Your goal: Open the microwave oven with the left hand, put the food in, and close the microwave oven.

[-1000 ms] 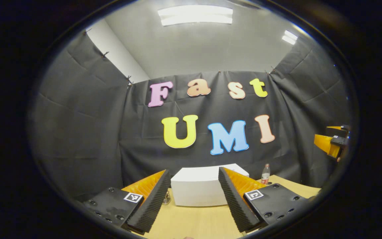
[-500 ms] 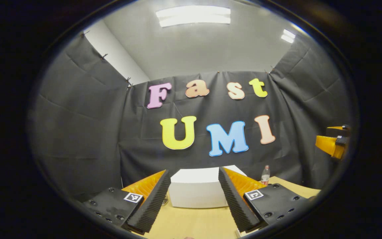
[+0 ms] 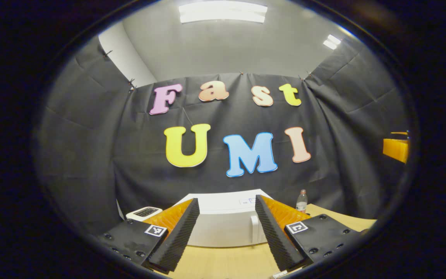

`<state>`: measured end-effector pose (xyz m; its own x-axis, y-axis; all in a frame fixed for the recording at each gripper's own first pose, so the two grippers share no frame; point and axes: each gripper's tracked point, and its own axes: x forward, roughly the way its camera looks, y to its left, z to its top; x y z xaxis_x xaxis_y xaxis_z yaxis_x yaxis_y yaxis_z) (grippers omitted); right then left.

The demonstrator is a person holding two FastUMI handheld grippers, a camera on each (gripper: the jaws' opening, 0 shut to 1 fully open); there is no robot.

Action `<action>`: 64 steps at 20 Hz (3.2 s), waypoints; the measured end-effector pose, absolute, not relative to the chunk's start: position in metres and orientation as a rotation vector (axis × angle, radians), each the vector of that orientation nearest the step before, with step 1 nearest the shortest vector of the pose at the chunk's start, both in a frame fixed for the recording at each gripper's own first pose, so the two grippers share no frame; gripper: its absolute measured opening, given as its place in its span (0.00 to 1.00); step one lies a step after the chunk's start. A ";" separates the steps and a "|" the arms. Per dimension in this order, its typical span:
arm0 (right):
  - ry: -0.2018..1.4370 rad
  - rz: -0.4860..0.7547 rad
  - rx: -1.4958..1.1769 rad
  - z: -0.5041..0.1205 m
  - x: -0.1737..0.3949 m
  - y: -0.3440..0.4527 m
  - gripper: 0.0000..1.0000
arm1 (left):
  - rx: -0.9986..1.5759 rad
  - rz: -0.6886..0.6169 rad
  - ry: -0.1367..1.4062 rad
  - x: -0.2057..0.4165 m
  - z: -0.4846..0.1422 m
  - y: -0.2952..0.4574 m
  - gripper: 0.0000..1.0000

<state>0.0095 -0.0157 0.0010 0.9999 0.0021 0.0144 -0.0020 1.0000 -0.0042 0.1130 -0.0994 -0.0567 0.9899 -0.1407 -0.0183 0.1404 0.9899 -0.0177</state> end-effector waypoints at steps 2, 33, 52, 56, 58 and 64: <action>-0.014 -0.043 -0.015 0.001 0.014 -0.017 0.98 | -0.023 -0.174 0.039 0.135 -0.076 -0.107 1.00; 0.147 -0.444 -0.148 -0.032 -0.003 -0.042 0.99 | 0.086 -0.490 0.335 0.294 -0.313 -0.246 0.53; 0.107 -0.276 -0.130 -0.017 0.008 -0.069 0.99 | -0.066 -0.310 0.498 0.266 -0.308 -0.225 0.09; 0.096 -0.212 -0.098 -0.021 0.015 -0.070 0.98 | -0.049 -0.305 0.464 0.238 -0.301 -0.212 0.09; 0.087 -0.175 -0.077 -0.021 0.016 -0.067 0.98 | -0.048 -0.295 0.470 0.225 -0.298 -0.204 0.13; 0.082 -0.036 -0.032 -0.028 0.017 -0.053 0.98 | -0.049 -0.248 0.475 0.178 -0.290 -0.172 0.10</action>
<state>0.0170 -0.0531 -0.0284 0.9960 -0.0374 -0.0811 0.0348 0.9988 -0.0334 0.1780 -0.1718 -0.2895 0.8600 -0.2475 -0.4463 0.2248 0.9688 -0.1042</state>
